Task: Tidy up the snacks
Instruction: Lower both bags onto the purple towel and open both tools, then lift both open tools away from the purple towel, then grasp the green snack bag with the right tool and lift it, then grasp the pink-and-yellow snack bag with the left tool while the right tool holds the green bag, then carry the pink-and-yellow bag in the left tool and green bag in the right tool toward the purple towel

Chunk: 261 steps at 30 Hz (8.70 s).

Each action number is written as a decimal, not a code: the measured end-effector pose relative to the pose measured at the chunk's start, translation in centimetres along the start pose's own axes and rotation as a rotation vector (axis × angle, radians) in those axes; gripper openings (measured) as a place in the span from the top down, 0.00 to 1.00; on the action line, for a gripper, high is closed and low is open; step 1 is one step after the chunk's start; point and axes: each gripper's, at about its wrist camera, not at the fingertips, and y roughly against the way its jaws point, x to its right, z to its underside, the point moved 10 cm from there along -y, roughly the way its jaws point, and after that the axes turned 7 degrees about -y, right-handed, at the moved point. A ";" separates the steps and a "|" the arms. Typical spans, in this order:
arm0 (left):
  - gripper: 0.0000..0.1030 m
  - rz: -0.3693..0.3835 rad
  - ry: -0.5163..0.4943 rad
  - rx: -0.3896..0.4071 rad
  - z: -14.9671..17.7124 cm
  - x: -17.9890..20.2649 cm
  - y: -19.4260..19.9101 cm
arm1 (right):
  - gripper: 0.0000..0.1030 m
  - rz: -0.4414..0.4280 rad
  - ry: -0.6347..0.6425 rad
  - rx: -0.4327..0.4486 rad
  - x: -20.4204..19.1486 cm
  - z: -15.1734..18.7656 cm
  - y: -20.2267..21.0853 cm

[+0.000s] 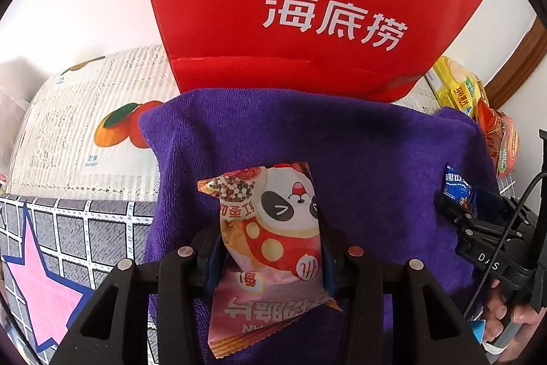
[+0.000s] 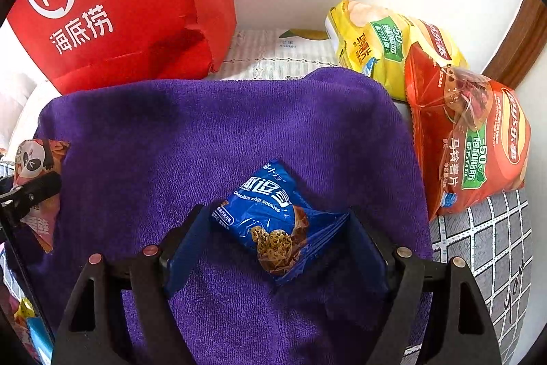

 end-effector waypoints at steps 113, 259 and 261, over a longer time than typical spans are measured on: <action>0.26 0.103 0.082 0.297 21.7 -7.4 19.5 | 0.52 0.033 -0.197 0.272 8.9 23.5 19.9; 0.49 0.117 0.021 0.392 20.6 -4.6 25.9 | 0.63 -0.071 -0.184 0.361 4.0 22.1 30.2; 0.49 0.117 0.018 0.397 20.2 -4.4 26.2 | 0.63 -0.075 -0.182 0.368 3.9 21.7 30.6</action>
